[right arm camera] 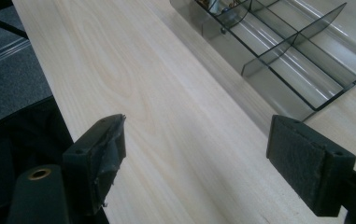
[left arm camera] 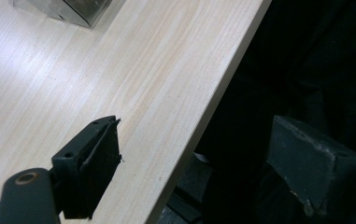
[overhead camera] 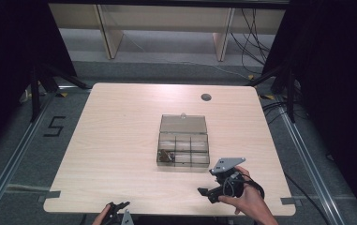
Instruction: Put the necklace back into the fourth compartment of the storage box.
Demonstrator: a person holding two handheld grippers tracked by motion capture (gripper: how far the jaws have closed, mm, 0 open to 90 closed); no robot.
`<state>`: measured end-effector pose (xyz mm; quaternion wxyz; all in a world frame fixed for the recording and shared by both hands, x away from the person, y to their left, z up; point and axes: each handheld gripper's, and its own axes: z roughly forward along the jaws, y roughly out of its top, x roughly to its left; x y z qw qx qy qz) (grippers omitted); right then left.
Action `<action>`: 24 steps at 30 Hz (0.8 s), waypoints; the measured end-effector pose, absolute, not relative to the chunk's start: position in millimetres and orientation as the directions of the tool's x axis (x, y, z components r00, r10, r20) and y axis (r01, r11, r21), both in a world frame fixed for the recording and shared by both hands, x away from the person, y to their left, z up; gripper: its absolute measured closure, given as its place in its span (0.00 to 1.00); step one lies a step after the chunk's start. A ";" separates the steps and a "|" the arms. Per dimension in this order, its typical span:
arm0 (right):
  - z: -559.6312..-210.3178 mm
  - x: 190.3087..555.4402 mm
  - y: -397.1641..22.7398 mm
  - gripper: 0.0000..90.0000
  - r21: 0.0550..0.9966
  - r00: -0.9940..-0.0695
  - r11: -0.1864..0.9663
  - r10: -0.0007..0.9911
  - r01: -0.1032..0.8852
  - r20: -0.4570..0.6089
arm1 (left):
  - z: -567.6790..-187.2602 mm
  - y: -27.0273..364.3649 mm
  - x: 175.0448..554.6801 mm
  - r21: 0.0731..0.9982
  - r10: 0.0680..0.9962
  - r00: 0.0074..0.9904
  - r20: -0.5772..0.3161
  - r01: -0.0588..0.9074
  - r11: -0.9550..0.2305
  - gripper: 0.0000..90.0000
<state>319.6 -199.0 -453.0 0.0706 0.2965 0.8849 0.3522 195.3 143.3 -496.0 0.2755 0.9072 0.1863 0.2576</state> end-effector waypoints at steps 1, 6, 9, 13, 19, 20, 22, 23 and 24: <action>-452.5 319.1 -199.3 0.23 0.658 -0.814 0.579 0.573 0.482 0.093 | -496.1 143.3 195.2 0.595 0.479 0.798 0.365 0.196 -0.779 0.18; -453.9 316.8 -200.4 0.23 0.656 -0.820 0.589 0.567 0.471 0.080 | -496.2 143.0 195.0 0.595 0.479 0.798 0.365 0.195 -0.780 0.18; -456.1 314.8 -200.2 0.23 0.664 -0.818 0.580 0.568 0.472 0.086 | -496.6 142.5 195.0 0.595 0.478 0.799 0.364 0.196 -0.780 0.18; -456.5 312.8 -201.8 0.23 0.649 -0.817 0.589 0.569 0.481 0.089 | -497.1 142.4 195.0 0.594 0.476 0.801 0.362 0.195 -0.781 0.18; -461.4 310.1 -204.4 0.22 0.650 -0.818 0.592 0.569 0.477 0.081 | -496.7 142.5 195.4 0.589 0.474 0.800 0.368 0.194 -0.784 0.18; -463.3 309.5 -204.2 0.23 0.659 -0.817 0.583 0.570 0.475 0.086 | -495.9 142.6 195.4 0.581 0.470 0.804 0.364 0.198 -0.789 0.18; -462.9 309.9 -206.1 0.22 0.654 -0.829 0.601 0.554 0.459 0.073 | -496.4 142.2 195.1 0.586 0.472 0.807 0.355 0.201 -0.785 0.18; -462.9 309.4 -206.1 0.22 0.655 -0.825 0.596 0.561 0.465 0.076 | -496.5 142.2 195.2 0.587 0.471 0.805 0.359 0.197 -0.785 0.18; -464.2 308.6 -205.7 0.22 0.658 -0.821 0.586 0.565 0.473 0.087 | -498.2 141.3 195.0 0.595 0.486 0.789 0.375 0.196 -0.779 0.18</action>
